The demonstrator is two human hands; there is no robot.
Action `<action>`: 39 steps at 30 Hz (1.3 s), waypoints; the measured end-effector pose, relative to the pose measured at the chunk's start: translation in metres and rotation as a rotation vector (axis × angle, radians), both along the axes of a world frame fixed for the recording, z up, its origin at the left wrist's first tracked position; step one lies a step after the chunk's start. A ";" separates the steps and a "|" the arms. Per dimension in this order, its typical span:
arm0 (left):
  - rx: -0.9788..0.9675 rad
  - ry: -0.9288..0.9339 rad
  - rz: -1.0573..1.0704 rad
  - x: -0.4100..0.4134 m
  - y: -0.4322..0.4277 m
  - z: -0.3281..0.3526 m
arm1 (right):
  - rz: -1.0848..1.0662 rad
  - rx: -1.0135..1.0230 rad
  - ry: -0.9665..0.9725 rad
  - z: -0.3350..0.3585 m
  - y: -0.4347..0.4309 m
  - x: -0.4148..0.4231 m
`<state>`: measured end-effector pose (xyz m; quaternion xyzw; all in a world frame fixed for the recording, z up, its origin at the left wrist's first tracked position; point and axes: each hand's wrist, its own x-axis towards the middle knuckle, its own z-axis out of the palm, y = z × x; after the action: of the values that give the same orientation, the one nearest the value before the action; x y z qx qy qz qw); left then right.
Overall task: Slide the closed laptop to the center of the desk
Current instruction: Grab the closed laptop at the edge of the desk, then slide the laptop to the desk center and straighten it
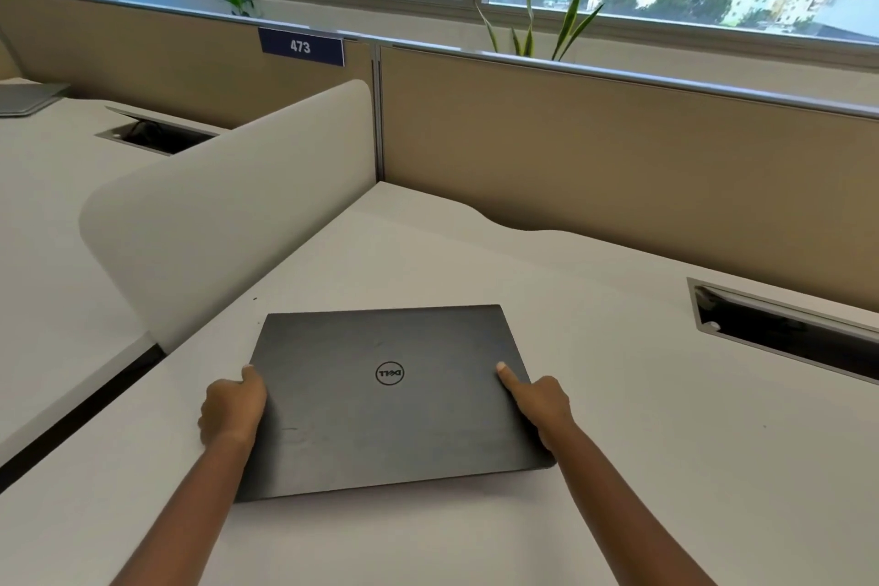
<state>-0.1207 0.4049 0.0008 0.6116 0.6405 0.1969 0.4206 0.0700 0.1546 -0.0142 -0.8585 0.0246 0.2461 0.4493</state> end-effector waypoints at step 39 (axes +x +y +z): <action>-0.126 -0.232 -0.385 0.159 -0.371 0.020 | -0.400 -0.070 -0.206 0.037 -0.446 0.058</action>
<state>0.0381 0.0342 0.0205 0.6682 0.4703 0.1415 0.5589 0.1279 -0.2910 0.0233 -0.8721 0.1570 0.0620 0.4593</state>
